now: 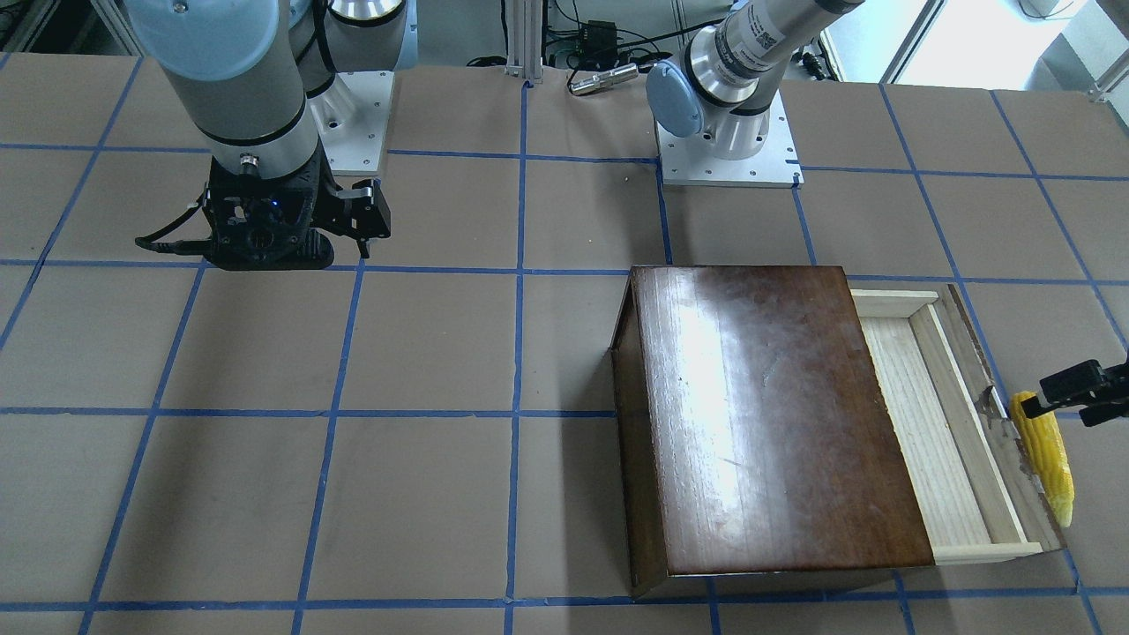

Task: Open drawer and put corn inside
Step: 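Release the handle and move the left gripper over the yellow corn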

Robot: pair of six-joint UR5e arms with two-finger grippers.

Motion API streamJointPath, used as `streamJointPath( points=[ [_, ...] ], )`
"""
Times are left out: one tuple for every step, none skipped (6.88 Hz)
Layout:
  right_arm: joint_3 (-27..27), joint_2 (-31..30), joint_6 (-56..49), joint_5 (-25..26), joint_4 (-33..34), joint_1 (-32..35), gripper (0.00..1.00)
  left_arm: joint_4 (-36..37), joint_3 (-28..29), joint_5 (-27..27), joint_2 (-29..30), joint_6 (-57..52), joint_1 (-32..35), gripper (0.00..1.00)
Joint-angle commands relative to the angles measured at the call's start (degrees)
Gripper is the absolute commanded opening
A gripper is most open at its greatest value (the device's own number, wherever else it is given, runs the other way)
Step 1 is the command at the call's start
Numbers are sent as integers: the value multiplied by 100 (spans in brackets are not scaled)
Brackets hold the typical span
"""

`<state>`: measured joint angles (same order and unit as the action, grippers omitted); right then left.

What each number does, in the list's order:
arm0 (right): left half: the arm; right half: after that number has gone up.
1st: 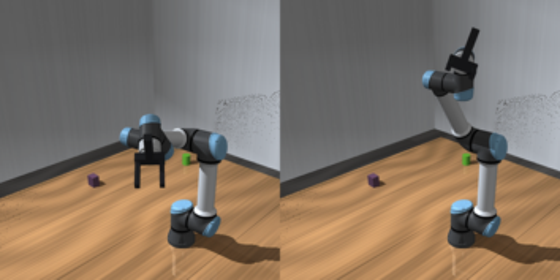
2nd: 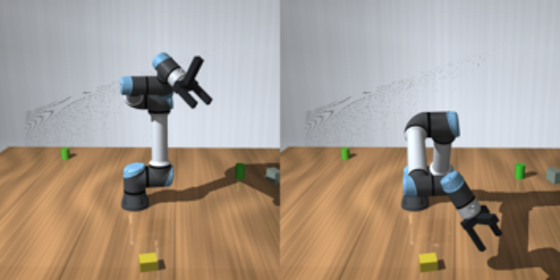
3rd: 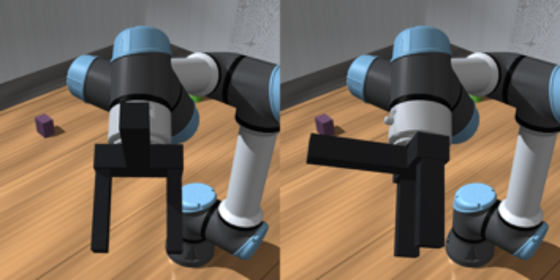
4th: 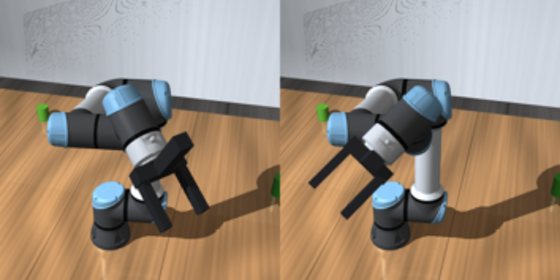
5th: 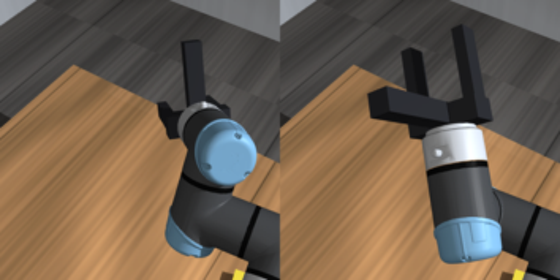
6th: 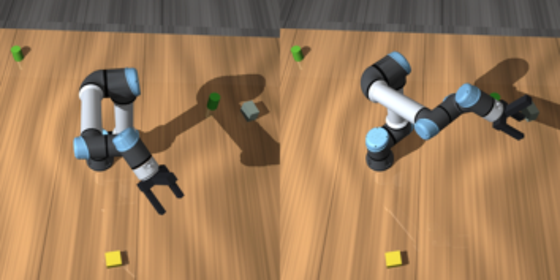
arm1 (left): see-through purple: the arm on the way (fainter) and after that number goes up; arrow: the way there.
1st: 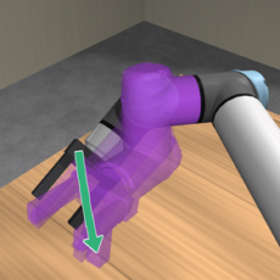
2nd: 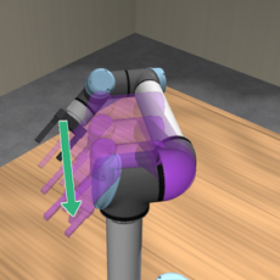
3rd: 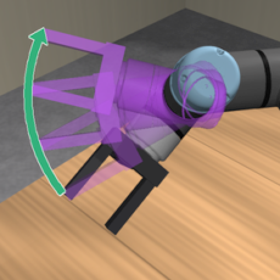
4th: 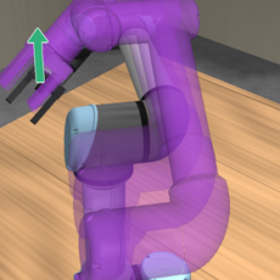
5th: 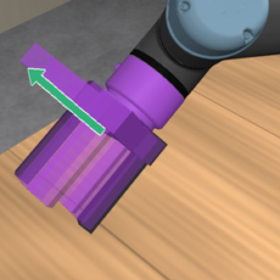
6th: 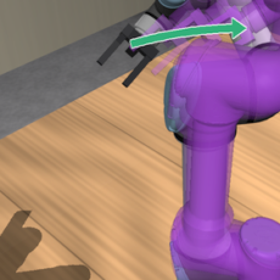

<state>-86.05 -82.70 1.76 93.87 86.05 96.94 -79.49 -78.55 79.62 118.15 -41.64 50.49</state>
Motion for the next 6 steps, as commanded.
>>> streamJointPath(
  points=[
    [0, 0, 9, 0, 0, 0, 100, -102, 277, 577, 14, -10, -13, 100],
    [0, 0, 0, 0, 0, 0, 100, 11, 287, 677, 128, -37, -22, 100],
    [0, 0, 0, 0, 0, 0, 100, 482, 174, 773, 199, -80, -22, 100],
    [0, 0, 0, 0, 0, 0, 100, 896, 173, 1323, 399, -411, -13, 100],
    [0, 0, 0, 0, 0, 0, 100, 1117, 103, 1345, 558, -624, -22, 100],
    [0, 0, 0, 0, 0, 0, 100, 1180, 59, 1337, 699, -626, -22, 100]
  ],
)
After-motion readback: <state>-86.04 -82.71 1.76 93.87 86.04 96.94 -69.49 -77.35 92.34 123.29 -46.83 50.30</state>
